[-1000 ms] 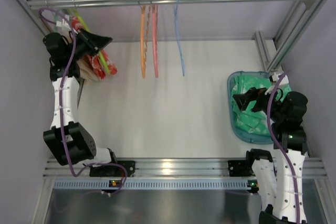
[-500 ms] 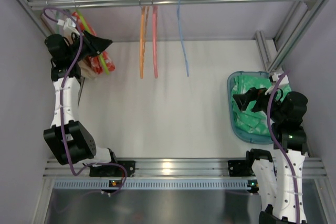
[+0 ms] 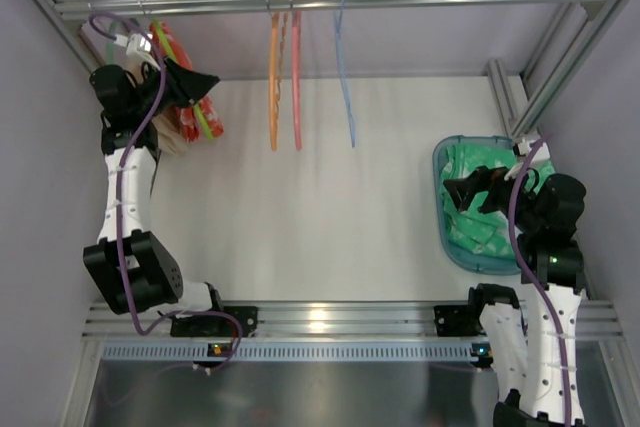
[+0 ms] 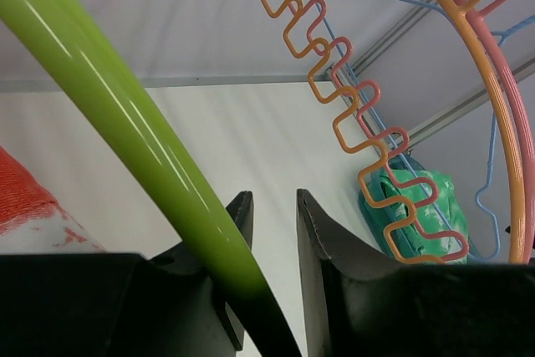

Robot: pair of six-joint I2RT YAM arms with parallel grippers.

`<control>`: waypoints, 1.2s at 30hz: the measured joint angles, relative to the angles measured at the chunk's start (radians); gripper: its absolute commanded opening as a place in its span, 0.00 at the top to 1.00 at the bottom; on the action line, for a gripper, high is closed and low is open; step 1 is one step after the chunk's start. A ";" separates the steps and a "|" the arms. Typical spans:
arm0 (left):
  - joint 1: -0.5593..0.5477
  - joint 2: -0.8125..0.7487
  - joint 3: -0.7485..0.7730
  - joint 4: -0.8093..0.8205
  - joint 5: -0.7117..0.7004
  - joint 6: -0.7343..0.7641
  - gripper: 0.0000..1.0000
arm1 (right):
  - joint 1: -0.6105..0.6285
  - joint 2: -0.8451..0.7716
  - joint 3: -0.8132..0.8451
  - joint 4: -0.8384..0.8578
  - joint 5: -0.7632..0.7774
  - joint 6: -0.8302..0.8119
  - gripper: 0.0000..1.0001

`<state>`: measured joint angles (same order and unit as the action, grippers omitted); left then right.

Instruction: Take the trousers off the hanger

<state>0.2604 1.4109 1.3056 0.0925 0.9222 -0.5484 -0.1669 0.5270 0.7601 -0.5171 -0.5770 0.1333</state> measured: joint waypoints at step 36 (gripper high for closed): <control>-0.103 -0.076 0.000 -0.031 -0.222 -0.101 0.43 | 0.000 0.008 0.000 0.000 0.000 -0.002 0.01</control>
<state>0.1570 1.3350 1.3052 0.0612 0.7002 -0.6498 -0.1669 0.5346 0.7601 -0.5175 -0.5770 0.1318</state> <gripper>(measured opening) 0.512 0.993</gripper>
